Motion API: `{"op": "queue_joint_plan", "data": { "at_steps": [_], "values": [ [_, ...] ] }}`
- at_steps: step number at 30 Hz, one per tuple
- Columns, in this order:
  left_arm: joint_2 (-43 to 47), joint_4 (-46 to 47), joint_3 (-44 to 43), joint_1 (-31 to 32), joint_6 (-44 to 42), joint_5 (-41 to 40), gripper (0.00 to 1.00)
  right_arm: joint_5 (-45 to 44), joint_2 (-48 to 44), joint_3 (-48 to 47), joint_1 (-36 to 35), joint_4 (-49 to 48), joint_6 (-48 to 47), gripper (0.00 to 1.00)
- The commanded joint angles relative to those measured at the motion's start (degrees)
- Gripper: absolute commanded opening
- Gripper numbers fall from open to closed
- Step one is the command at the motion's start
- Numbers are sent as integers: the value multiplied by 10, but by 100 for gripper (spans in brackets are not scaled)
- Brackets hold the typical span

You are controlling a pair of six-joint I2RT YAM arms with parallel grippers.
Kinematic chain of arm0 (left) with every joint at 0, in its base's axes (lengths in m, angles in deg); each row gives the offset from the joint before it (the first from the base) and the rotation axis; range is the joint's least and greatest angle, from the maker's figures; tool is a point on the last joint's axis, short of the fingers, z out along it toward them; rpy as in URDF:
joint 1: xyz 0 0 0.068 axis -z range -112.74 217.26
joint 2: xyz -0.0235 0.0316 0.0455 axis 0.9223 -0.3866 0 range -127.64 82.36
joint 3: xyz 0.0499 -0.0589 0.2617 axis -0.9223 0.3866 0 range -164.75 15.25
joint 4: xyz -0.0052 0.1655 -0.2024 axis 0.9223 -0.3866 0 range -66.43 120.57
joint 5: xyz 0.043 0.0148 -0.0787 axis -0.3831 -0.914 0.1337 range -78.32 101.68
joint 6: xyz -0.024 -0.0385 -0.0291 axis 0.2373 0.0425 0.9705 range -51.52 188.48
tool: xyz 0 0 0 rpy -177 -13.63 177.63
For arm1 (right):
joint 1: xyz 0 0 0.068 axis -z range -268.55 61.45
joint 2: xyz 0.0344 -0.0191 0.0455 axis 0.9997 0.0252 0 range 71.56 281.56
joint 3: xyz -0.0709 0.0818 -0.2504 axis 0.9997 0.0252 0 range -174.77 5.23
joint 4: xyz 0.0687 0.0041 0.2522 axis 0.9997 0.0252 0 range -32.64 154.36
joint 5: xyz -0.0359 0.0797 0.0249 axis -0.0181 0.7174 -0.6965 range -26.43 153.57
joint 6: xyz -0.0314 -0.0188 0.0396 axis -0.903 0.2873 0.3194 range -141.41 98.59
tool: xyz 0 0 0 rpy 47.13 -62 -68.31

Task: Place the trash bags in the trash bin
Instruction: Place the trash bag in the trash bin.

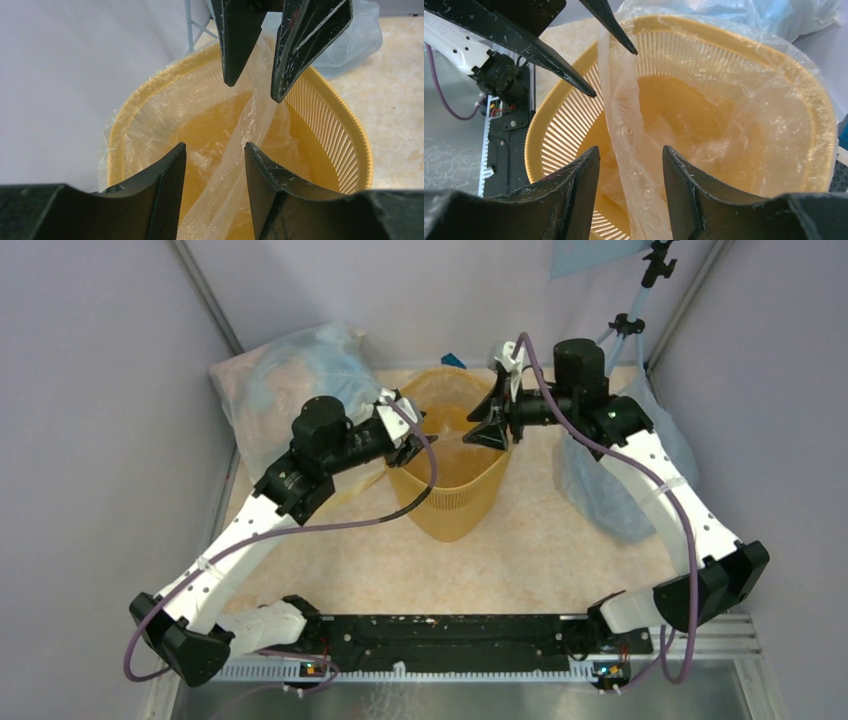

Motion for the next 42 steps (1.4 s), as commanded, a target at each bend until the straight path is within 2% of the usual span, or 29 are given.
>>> {"op": "queue_joint_plan", "data": {
  "at_steps": [1,5,8,13,16,21,23,26,29,42],
  "values": [
    [-10,-28,-37,3,-39,12,54,1,8,-33,-9,17,-42,48],
    [-19,-60,-51,3,-45,40,54,-3,17,-35,-10,18,-43,38],
    [-28,-83,-58,3,-51,40,49,-3,22,-36,-11,21,-43,30],
    [-39,-120,-68,3,-60,37,44,-4,27,-38,-12,23,-41,10],
    [-36,-123,-67,3,-60,46,44,-7,27,-39,-12,19,-36,0],
    [-37,-130,-68,4,-65,42,43,-11,26,-38,-12,15,-31,0],
    [-41,-132,-68,4,-68,38,34,-11,25,-37,-12,12,-28,0],
    [-44,-142,-74,8,-72,34,11,-13,23,-36,-12,8,-25,0],
    [-45,-154,-77,10,-77,38,0,-18,20,-34,-12,0,-21,0],
    [12,-171,-63,13,-21,127,0,-42,-18,16,-12,-79,46,0]
  ]
}}
